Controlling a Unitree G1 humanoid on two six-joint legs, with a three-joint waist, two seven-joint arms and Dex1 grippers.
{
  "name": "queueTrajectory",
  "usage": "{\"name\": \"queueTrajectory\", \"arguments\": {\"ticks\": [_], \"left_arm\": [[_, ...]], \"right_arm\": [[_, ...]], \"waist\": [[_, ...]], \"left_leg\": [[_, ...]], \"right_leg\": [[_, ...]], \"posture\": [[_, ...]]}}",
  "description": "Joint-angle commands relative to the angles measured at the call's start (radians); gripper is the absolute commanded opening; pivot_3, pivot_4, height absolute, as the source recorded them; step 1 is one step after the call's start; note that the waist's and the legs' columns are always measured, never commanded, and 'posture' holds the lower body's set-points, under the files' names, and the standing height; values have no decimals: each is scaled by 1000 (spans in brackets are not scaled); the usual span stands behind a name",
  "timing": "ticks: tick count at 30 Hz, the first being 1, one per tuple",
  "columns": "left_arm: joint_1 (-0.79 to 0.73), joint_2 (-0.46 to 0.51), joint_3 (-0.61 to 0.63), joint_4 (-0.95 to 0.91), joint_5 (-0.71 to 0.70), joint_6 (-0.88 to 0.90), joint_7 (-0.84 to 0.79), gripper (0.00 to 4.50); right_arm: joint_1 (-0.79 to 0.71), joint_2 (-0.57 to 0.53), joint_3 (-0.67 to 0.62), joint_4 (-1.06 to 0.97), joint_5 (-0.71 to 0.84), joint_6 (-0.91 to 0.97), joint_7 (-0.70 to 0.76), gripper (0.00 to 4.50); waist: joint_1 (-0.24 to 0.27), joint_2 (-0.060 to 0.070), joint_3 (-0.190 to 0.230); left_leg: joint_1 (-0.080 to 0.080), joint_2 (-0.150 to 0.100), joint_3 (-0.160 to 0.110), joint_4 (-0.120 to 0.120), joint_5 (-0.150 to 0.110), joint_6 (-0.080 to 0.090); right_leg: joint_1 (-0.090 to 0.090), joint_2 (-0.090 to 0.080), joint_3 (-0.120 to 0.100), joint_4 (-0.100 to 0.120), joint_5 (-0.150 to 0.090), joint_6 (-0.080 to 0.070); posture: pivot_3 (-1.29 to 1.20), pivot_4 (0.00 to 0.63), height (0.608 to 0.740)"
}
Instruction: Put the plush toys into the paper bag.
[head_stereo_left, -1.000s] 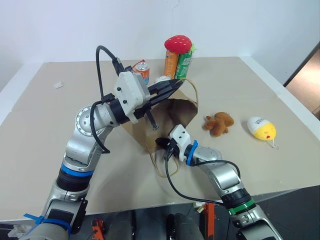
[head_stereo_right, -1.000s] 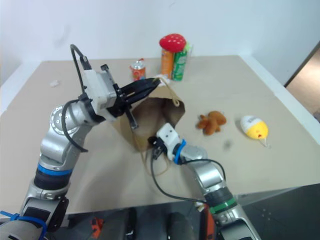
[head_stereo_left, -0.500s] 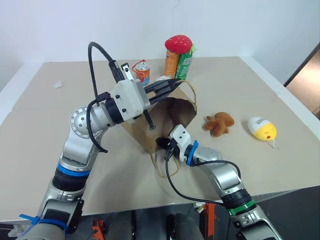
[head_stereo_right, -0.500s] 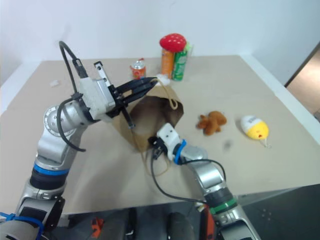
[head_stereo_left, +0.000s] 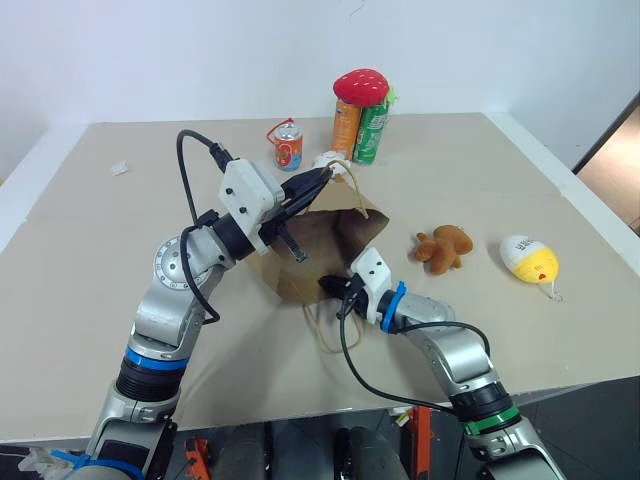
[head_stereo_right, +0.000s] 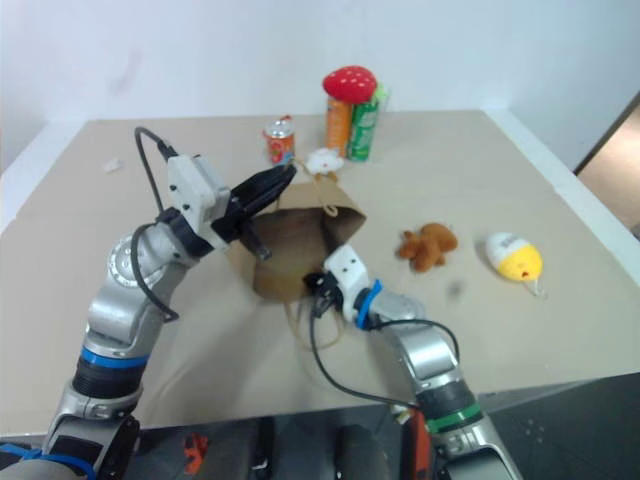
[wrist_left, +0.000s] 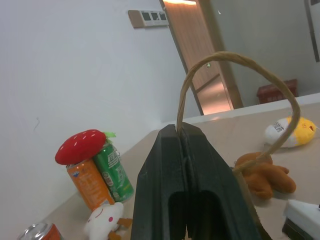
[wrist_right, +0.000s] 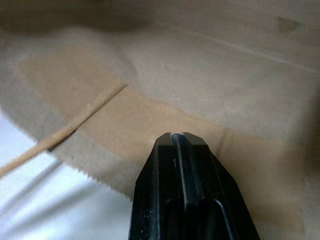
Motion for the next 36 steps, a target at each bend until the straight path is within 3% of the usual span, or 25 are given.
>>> {"name": "queueTrajectory", "arguments": {"ticks": [1, 4, 8, 11, 16, 27, 30, 33, 34, 36], "left_arm": [[21, 19, 21, -23, -4, -11, -1, 0], [28, 30, 19, -29, -5, -15, -12, 0], [40, 42, 11, -40, -9, -20, -27, 0], [51, 46, 4, -53, -10, -20, -36, 0], [61, 51, 1, -76, -7, -18, -47, 0], [73, 29, 32, -128, -81, 100, 5, 0], [69, 25, 47, -142, -114, 150, 28, 0], [66, 22, 56, -152, -136, 182, 45, 0], [65, 22, 57, -154, -141, 189, 49, 0], [63, 24, 57, -156, -147, 198, 53, 0]], "right_arm": [[-1, -101, -133, -209, 145, 77, 101, 644], [8, -207, -270, -301, 297, 169, 184, 1593], [-8, -272, -429, -292, 461, 276, 189, 3254], [-30, -323, -505, -220, 475, 301, 167, 4431], [-31, -417, -416, -54, 230, 160, 86, 4431], [-71, -328, -257, 142, 5, 131, -84, 4431], [-57, -326, -256, 142, -6, 130, -89, 3679], [-41, -337, -248, 130, -18, 113, -71, 2285], [-36, -344, -244, 127, -26, 101, -65, 2095], [-28, -360, -233, 127, -46, 75, -52, 1210]], "waist": [[0, 0, 0], [1, -1, 0], [3, -1, 1], [1, -1, 2], [2, -1, 2], [0, -1, 2], [0, -1, 1], [0, -1, 1], [0, -1, 1], [0, -1, 1]], "left_leg": [[-1, 0, 0, 0, 0, 0], [-4, -1, 0, -1, 0, 0], [-5, -3, 0, -3, 0, 0], [-5, -3, 0, -3, 0, 0], [-5, -3, 0, -3, 0, 0], [-5, -3, 0, -3, 1, 2], [-5, -2, 0, -1, 1, 2], [-5, -2, -1, 1, 0, 1], [-5, -2, -1, 1, 0, 1], [-4, -2, -1, 2, 0, 0]], "right_leg": [[0, 0, 0, 0, 0, 0], [-3, 1, 0, 0, -1, 0], [-5, 2, 1, 0, -4, 0], [-5, 2, 1, 0, -4, 0], [-6, 3, 1, 0, -3, -1], [-6, 6, 5, 0, -3, 1], [-5, 7, 5, 0, -2, 1], [-4, 7, 5, 0, -2, 1], [-3, 7, 5, 0, -2, 1], [-2, 7, 5, 0, -2, 1]], "posture": [[0, 150, 740], [0, 150, 740], [0, 150, 740], [0, 150, 740], [0, 150, 740], [0, 150, 740], [0, 150, 740], [0, 150, 740], [0, 150, 740], [0, 150, 740]]}}
